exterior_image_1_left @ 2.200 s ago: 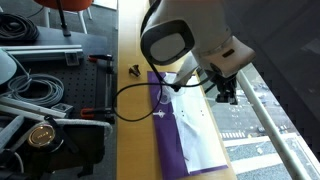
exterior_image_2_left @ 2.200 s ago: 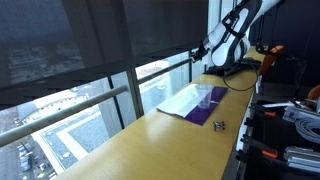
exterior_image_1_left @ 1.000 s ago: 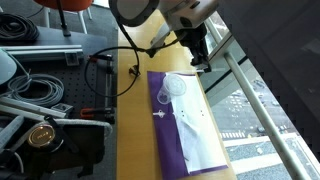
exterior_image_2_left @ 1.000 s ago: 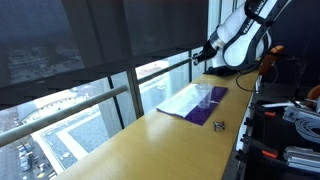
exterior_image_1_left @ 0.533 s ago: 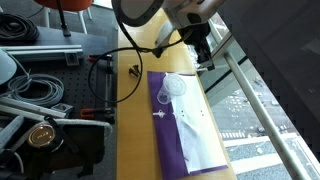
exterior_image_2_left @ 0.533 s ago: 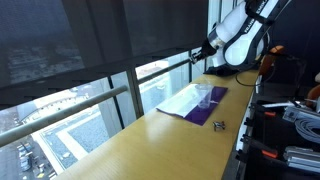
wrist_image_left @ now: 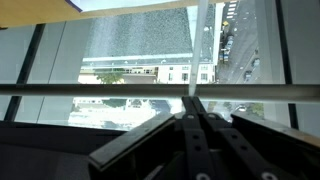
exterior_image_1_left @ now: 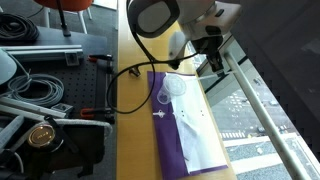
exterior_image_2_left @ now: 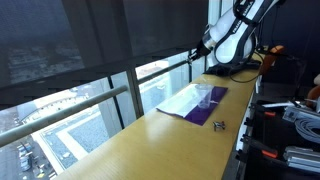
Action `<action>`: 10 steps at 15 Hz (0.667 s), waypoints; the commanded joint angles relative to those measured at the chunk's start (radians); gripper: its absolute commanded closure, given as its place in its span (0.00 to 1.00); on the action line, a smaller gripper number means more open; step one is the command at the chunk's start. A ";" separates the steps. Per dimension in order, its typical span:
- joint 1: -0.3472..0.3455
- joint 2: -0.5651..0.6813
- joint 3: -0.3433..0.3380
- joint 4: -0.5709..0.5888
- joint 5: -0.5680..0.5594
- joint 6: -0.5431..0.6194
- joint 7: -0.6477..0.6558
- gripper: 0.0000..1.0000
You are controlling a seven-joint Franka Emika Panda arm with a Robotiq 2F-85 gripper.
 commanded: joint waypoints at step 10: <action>-0.105 0.089 0.094 0.015 -0.069 0.200 0.031 1.00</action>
